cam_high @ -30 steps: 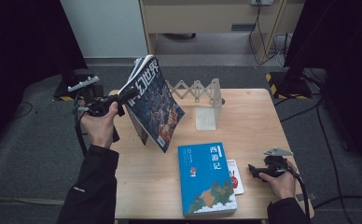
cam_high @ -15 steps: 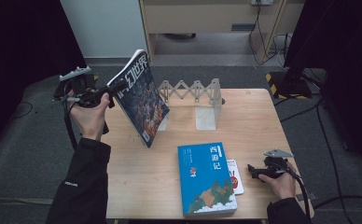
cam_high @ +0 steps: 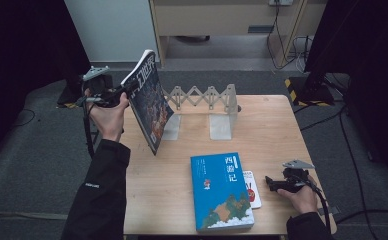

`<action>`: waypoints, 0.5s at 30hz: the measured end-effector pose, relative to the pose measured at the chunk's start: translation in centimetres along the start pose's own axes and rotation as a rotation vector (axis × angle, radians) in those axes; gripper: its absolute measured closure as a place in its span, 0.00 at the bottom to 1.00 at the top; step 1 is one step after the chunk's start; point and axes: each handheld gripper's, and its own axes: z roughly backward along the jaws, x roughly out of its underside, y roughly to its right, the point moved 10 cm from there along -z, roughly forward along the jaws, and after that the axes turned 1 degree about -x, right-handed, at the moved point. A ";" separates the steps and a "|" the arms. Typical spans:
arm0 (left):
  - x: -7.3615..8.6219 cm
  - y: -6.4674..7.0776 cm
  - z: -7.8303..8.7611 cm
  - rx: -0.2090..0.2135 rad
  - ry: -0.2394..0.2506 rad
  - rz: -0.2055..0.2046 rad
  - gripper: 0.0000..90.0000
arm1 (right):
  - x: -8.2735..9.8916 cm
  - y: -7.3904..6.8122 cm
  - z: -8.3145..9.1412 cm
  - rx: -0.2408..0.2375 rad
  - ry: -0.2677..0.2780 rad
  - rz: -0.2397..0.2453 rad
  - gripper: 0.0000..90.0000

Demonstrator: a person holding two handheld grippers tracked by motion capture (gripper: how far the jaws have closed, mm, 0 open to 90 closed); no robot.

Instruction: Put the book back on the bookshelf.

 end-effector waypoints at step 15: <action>1.9 0.2 -3.3 -0.063 0.013 -0.044 0.91 | 0.0 0.0 0.0 0.001 0.001 0.003 0.01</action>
